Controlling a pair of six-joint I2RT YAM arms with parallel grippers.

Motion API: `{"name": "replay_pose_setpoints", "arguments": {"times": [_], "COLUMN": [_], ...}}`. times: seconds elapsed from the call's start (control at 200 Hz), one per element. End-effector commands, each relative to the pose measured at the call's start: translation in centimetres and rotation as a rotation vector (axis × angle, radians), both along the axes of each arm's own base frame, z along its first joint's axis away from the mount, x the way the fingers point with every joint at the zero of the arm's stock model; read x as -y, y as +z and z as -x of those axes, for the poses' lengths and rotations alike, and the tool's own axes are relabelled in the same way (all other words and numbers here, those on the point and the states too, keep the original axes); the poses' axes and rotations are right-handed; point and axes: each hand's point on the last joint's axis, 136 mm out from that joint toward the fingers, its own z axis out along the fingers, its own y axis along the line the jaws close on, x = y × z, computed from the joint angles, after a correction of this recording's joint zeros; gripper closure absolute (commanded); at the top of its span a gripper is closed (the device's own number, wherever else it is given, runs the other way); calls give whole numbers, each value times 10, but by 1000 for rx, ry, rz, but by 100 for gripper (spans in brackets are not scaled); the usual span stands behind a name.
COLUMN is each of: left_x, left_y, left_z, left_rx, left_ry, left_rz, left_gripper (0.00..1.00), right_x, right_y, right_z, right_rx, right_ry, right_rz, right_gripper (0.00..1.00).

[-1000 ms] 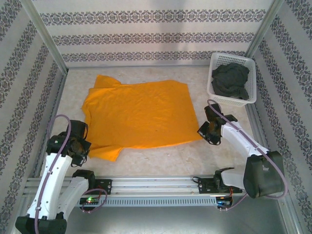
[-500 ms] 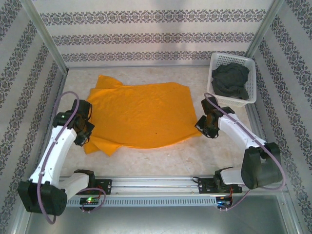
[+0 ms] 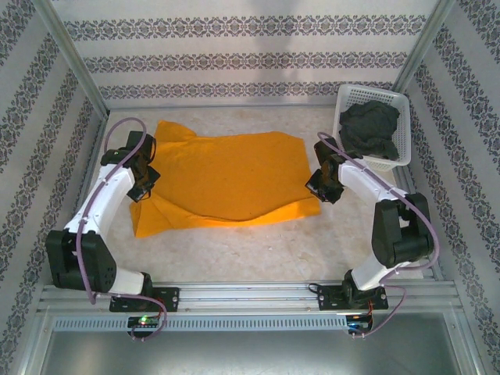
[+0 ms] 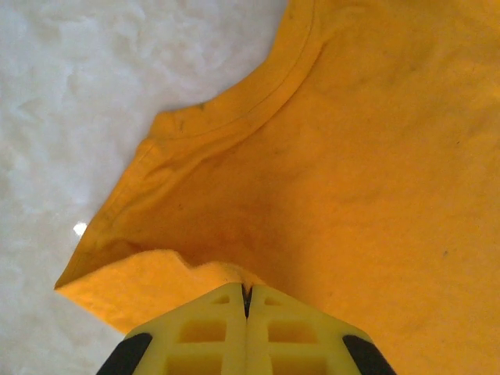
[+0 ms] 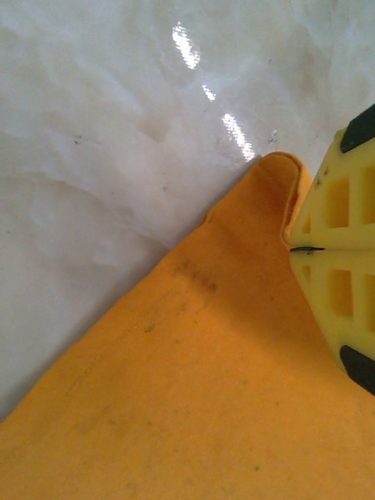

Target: Fold and stack the t-shirts

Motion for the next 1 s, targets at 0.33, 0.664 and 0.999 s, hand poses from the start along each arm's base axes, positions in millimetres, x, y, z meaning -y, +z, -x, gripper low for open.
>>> {"name": "replay_pose_setpoints", "arguments": {"times": [0.33,0.664,0.999], "left_x": [-20,-19,-13], "left_y": [0,-15,-23], "left_z": [-44,-73,-97], "left_rx": [17,2,-12], "left_ry": [-71,-153,-282], "left_rz": [-103,-114,-111], "left_gripper": [100,100,73], "right_x": [13,6,0], "right_y": [0,-10,-15], "right_z": [-43,-61,-73], "right_rx": [33,20,16], "right_ry": [-53,-49,10], "right_rz": [46,23,19], "right_gripper": [100,100,73]}}
